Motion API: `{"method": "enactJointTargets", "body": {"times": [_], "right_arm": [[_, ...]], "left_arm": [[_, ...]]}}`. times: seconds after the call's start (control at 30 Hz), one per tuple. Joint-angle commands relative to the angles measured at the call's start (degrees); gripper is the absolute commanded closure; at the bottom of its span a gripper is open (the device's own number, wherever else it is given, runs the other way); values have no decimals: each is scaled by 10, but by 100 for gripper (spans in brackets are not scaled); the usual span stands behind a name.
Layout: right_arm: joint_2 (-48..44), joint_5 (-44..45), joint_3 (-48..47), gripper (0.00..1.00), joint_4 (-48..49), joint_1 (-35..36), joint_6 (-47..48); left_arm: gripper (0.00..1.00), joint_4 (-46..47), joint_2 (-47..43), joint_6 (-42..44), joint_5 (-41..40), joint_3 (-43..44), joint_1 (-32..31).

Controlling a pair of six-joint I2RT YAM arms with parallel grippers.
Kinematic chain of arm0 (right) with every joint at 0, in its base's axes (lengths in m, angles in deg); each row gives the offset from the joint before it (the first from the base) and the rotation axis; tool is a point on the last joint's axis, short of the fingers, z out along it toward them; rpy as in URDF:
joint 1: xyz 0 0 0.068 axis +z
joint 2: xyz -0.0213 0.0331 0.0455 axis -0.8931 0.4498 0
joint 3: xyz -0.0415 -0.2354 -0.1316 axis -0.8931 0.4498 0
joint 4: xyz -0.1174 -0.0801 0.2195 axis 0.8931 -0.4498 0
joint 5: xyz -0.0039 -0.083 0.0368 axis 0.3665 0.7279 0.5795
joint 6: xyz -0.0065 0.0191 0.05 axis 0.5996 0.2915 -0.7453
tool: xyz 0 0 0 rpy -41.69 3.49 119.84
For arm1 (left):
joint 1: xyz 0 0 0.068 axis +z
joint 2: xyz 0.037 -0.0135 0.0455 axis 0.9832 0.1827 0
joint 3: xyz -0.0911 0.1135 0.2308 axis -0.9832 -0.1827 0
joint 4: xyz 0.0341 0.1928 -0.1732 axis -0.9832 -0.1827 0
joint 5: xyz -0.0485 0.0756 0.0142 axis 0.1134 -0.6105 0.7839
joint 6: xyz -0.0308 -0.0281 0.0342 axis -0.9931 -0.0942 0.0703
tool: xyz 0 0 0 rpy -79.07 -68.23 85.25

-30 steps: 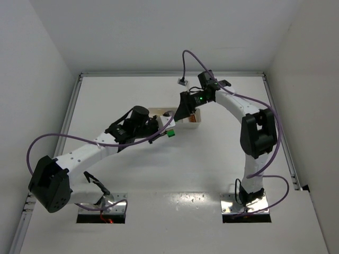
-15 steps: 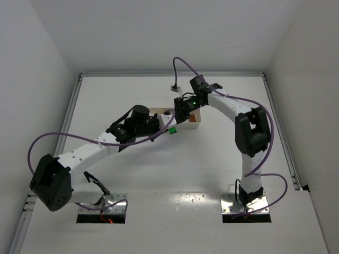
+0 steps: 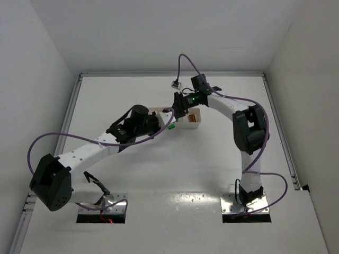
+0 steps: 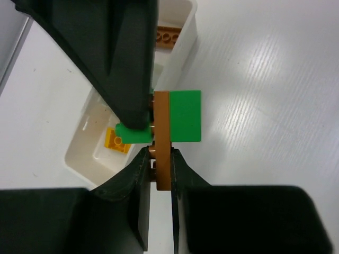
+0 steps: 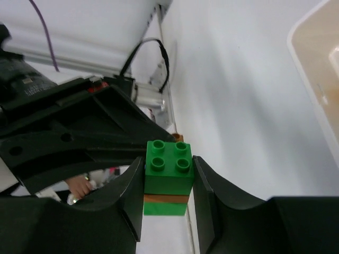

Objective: Sort the legos into containers by color

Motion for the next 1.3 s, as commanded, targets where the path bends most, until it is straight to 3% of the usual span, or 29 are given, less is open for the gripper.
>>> {"method": "enactJointTargets", "body": {"times": [0.0,0.13,0.3,0.37,0.43,0.47,0.57,0.73,0.97,1.07,1.13,1.27], "right_arm": [[15,-61,-9,94,221,-1,-180],[35,-56,-14,95,273,-6,-246],[41,-36,-16,97,273,-12,-246],[41,-13,-5,97,250,-28,-209],[41,20,-10,97,147,-40,-143],[47,70,-33,97,101,-40,-50],[47,211,-84,97,-31,-47,97],[47,376,-105,97,-41,-35,135],[63,430,-117,99,-52,-16,173],[69,444,-117,87,-59,-3,184],[69,444,-117,69,-59,-3,184],[69,444,-111,49,-59,-3,184]], "left_arm": [[100,12,3,-12,40,-19,-36],[100,12,-2,-24,40,-24,-48],[100,12,-2,-34,32,-24,-48],[100,12,-8,-39,32,-24,-41],[100,12,-13,-48,32,-19,-27],[100,12,-13,-69,32,-13,-10],[100,17,-13,-142,93,3,55],[100,35,11,-256,152,28,138],[100,46,40,-307,157,60,180],[100,46,50,-307,162,65,195],[100,46,57,-312,162,65,202],[100,46,68,-323,175,70,219]]}}
